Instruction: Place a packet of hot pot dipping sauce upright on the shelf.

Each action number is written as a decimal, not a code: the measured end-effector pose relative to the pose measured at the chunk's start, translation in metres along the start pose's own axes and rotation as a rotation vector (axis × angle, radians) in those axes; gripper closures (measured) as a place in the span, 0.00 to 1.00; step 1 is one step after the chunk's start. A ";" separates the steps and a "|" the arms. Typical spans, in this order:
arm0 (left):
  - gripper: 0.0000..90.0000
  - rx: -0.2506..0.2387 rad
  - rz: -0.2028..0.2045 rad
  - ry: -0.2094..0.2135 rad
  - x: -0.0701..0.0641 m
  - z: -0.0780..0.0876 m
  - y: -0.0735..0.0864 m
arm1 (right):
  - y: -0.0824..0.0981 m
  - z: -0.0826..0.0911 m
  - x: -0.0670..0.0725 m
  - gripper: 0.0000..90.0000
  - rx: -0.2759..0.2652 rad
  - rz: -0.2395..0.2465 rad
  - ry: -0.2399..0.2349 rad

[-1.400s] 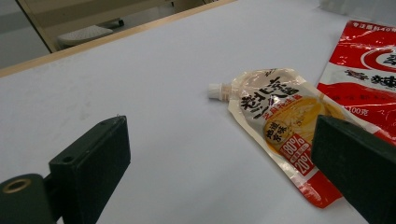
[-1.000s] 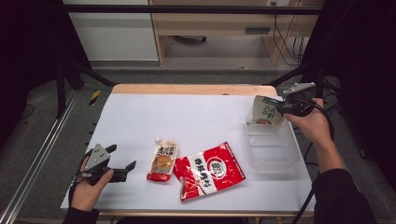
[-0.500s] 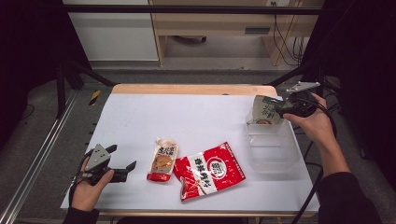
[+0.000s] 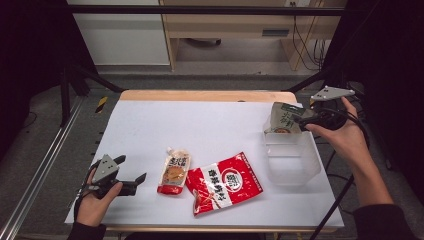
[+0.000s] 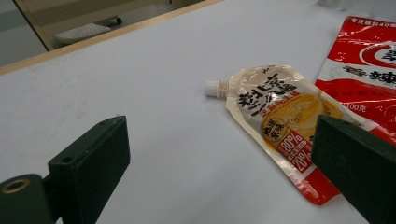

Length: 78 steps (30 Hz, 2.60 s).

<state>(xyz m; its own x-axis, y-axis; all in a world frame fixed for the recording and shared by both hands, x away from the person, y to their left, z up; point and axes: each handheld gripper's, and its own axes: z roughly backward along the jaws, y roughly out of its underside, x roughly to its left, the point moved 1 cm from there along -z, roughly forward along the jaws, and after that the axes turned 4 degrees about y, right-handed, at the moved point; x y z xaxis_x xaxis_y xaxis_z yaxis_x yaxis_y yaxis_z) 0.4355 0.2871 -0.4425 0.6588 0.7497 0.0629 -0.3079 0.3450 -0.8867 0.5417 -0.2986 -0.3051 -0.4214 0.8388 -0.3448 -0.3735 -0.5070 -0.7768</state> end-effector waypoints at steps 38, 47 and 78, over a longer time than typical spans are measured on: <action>0.04 0.006 0.006 0.008 0.001 0.001 0.001 | -0.039 0.008 0.205 0.17 -0.059 0.172 -0.326; 0.04 0.007 0.006 0.009 0.001 0.001 0.001 | -0.044 -0.009 0.236 0.21 -0.043 0.157 -0.378; 0.04 0.020 -0.011 0.018 0.000 -0.001 0.000 | -0.045 -0.107 0.309 0.56 0.077 0.047 -0.449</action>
<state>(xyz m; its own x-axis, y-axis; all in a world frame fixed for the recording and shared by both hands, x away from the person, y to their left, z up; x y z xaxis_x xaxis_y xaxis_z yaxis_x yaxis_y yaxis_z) 0.4356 0.2868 -0.4431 0.6746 0.7355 0.0636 -0.3140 0.3639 -0.8769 0.5167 0.0048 -0.4335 -0.7491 0.6544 -0.1031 -0.3988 -0.5697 -0.7186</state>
